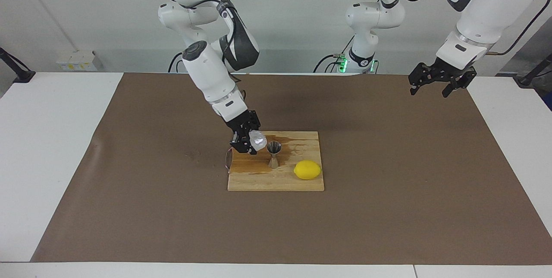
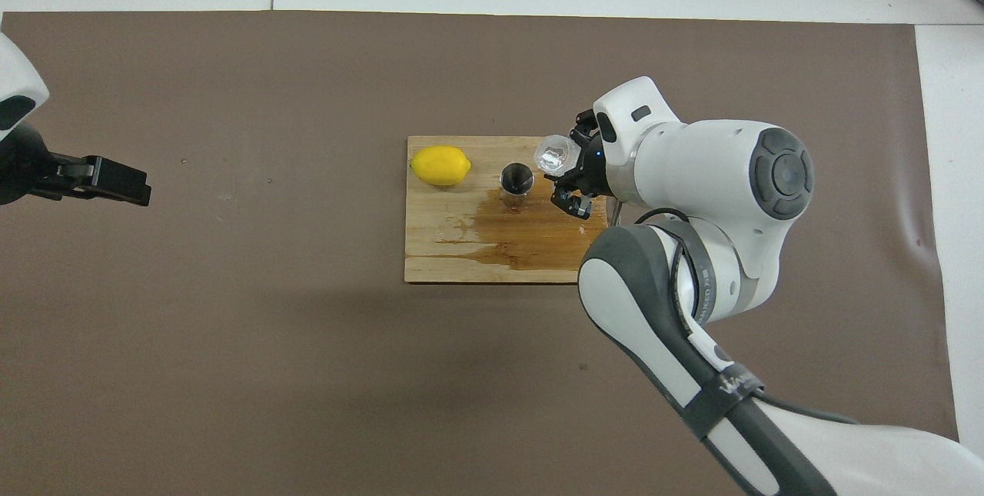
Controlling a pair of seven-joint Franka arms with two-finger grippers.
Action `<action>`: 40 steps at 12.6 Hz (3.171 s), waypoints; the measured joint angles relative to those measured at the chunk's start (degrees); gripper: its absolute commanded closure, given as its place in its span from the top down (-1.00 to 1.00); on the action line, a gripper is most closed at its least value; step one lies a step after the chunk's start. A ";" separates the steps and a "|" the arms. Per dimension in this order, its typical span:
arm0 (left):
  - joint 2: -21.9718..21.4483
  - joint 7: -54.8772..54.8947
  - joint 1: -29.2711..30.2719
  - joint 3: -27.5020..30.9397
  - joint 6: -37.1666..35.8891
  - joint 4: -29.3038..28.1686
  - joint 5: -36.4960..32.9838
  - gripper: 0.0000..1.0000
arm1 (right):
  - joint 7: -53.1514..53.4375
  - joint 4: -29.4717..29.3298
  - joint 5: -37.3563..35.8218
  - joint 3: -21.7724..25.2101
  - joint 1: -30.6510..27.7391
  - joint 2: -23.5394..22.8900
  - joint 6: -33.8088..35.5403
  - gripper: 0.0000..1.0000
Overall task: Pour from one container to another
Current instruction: 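Lift the white cup with the right gripper above the jigger, then tilt the white cup over the jigger with the right gripper, then carry the white cup back and set it on the table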
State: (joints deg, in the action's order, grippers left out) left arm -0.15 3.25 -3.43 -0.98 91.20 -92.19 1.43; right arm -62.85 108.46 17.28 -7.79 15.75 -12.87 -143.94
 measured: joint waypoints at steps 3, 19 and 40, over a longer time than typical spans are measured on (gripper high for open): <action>0.00 0.00 0.00 0.00 0.00 0.00 0.00 1.00 | 6.87 -0.30 -9.15 -0.01 1.48 -0.28 0.00 -0.75; 0.00 0.00 0.00 0.00 0.00 0.00 0.00 1.00 | 14.29 -0.43 -25.49 0.03 3.69 -0.47 1.60 -0.75; 0.00 0.00 0.00 0.00 0.00 0.00 0.00 1.00 | -27.76 -1.18 21.32 0.36 -7.35 1.89 4.45 -0.76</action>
State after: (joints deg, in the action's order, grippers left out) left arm -0.15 3.25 -3.42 -0.98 91.20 -92.19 1.43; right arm -90.61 107.28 38.60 -7.43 8.40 -10.98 -139.49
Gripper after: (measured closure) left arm 0.000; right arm 0.511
